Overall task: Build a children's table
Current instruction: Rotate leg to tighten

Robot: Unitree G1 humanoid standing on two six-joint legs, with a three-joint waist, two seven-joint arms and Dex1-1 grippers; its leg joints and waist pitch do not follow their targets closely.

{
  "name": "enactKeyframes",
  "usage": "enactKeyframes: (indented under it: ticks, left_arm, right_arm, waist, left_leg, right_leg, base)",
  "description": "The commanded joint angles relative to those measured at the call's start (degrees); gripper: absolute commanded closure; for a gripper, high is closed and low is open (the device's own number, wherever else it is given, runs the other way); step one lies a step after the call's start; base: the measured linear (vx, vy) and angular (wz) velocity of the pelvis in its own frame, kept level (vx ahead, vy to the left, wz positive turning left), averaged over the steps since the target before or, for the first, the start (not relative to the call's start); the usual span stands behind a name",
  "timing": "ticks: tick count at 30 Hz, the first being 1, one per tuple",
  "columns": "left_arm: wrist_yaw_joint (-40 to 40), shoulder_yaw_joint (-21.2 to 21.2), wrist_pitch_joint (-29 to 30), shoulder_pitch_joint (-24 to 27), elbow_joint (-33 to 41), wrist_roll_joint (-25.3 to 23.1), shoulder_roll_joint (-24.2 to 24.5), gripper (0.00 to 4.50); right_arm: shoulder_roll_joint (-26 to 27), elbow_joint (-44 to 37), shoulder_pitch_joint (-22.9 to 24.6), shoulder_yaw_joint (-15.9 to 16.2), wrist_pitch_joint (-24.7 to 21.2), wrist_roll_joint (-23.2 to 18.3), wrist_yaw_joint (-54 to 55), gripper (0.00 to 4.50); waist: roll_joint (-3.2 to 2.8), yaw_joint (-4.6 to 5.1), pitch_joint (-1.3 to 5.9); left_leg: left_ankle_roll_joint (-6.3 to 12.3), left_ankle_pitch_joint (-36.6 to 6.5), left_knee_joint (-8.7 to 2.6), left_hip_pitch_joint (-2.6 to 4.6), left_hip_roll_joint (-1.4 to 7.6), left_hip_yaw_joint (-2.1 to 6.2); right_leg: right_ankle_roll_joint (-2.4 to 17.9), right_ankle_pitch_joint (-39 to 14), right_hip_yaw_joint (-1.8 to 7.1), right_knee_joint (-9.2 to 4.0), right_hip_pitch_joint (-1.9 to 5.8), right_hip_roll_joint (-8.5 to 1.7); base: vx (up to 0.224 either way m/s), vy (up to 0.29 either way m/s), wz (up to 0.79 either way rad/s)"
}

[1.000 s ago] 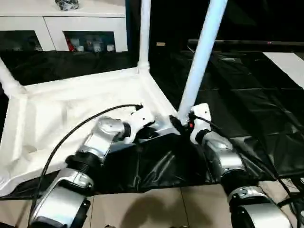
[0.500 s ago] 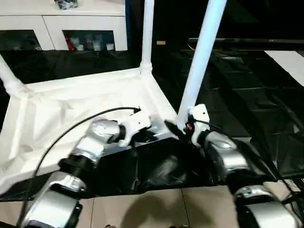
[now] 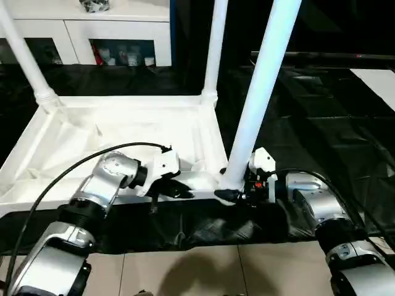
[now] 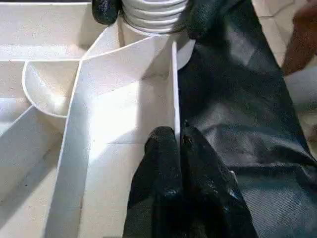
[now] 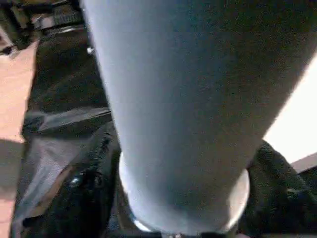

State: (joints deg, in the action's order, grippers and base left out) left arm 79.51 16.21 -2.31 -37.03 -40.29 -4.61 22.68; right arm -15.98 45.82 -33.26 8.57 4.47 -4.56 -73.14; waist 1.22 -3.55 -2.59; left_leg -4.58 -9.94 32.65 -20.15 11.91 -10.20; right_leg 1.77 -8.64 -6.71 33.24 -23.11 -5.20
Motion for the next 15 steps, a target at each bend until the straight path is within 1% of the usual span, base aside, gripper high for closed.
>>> enactKeyframes:
  ticks: [1, 5, 7, 8, 9, 10, 11, 12, 13, 14, 15]
  left_arm:
    - [1.23, 2.38, -1.67, -1.79, -0.17, 0.33, -1.62, 4.5]
    - [-0.05, 1.56, -1.35, -1.8, -0.48, 0.28, -2.07, 4.5]
    - [-0.38, 1.43, -1.21, -1.77, -0.48, 0.32, -2.19, 4.5]
    - [-2.23, 1.14, -1.09, -1.77, -0.8, 0.02, -2.79, 4.5]
    - [-4.51, 0.98, -0.53, -1.82, -1.1, -0.57, -3.36, 4.5]
    - [-8.13, 0.79, -0.25, -2.11, -1.79, -1.53, -4.24, 4.5]
    - [-9.64, 0.72, -0.15, -2.24, -2.09, -1.95, -4.6, 4.5]
    - [-13.8, 0.37, 1.45, -2.58, -2.51, -2.73, -6.07, 4.5]
    - [-14.34, 0.35, 1.61, -2.62, -2.56, -2.84, -6.32, 4.5]
    - [-19.21, 0.08, 3.66, -2.82, -2.43, -3.62, -8.91, 4.5]
    - [-19.21, 0.08, 3.66, -2.82, -2.43, -3.62, -8.91, 4.5]
  right_arm:
    - [1.85, -0.92, -1.14, 3.54, -0.52, 0.5, -2.9, 1.68]
    - [2.66, -2.54, 0.08, 2.62, -1.87, -0.31, -1.42, 1.76]
    - [2.79, -2.67, 0.22, 2.45, -1.99, -0.43, -1.04, 1.76]
    - [3.51, -2.78, 0.63, 1.44, -2.91, -0.88, 1.41, 1.78]
    - [4.24, -2.91, 1.14, 0.56, -3.3, -1.07, 4.07, 1.79]
    - [5.61, -2.26, 1.55, -0.8, -2.65, -0.43, 10.05, 1.79]
    - [6.18, -1.95, 1.69, -1.35, -2.29, -0.1, 12.61, 1.79]
    - [7.97, -0.35, 1.74, -2.86, -1.58, 0.96, 20.62, 1.8]
    - [8.23, -0.05, 1.71, -3.06, -1.47, 1.14, 21.84, 1.8]
    - [10.79, 2.33, 1.36, -4.98, -0.99, 1.83, 31.71, 1.8]
    - [10.79, 2.33, 1.36, -4.98, -0.99, 1.83, 31.71, 1.8]
  waist:
    - [-0.31, -0.13, 3.57]
    - [-0.27, -0.2, 3.59]
    - [-0.28, -0.22, 3.54]
    - [-0.17, -0.21, 3.54]
    - [-0.2, -0.24, 3.47]
    - [-0.23, -0.19, 3.38]
    - [-0.19, -0.01, 3.32]
    - [-0.22, 0.25, 3.26]
    - [-0.2, 0.39, 3.15]
    - [-0.27, 0.61, 3.14]
    - [-0.29, 0.83, 3.07]
  left_leg:
    - [3.39, -14.45, -3.45, 0.18, 1.9, 0.09]
    - [3.16, -14.29, -3.47, 0.2, 1.91, 0.11]
    - [3.05, -14.66, -3.47, 0.21, 1.88, 0.09]
    - [3.03, -14.71, -3.47, 0.18, 1.87, 0.09]
    - [2.95, -14.79, -3.5, 0.24, 1.88, 0.07]
    - [2.49, -15.27, -3.57, 0.36, 1.87, 0.14]
    - [1.89, -16.07, -3.63, 0.48, 1.82, 0.21]
    - [1.0, -17.01, -3.77, 0.65, 1.75, 0.43]
    - [0.53, -17.7, -3.78, 0.72, 1.68, 0.46]
    - [0.13, -18.49, -3.75, 0.87, 1.54, 0.58]
    - [-0.25, -18.72, -3.8, 0.87, 1.63, 0.59]
  right_leg:
    - [11.65, -17.15, 3.27, -3.59, 3.13, -3.42]
    - [11.73, -16.85, 3.26, -3.54, 3.16, -3.41]
    - [11.49, -17.79, 3.24, -3.67, 3.13, -3.42]
    - [11.33, -18.12, 3.24, -3.69, 3.15, -3.44]
    - [11.14, -18.5, 3.27, -3.76, 3.07, -3.43]
    - [10.71, -19.75, 3.28, -3.91, 2.93, -3.52]
    - [10.03, -21.48, 3.29, -4.15, 2.76, -3.56]
    - [9.37, -23.43, 3.26, -4.34, 2.61, -3.6]
    - [8.91, -24.8, 3.2, -4.51, 2.5, -3.61]
    - [7.92, -27.27, 3.08, -4.89, 2.45, -3.71]
    - [7.66, -27.87, 3.15, -4.92, 2.34, -3.78]
  base:
    - [0.0, 0.0, 0.0]
    - [0.0, 0.0, 0.0]
    - [0.0, 0.0, 0.0]
    - [0.0, 0.0, 0.0]
    - [0.0, 0.0, 0.0]
    - [0.0, 0.0, 0.0]
    - [0.0, 0.0, 0.0]
    - [0.0, 0.0, 0.0]
    - [0.0, 0.0, 0.0]
    - [0.0, 0.0, 0.0]
    - [0.0, 0.0, 0.0]
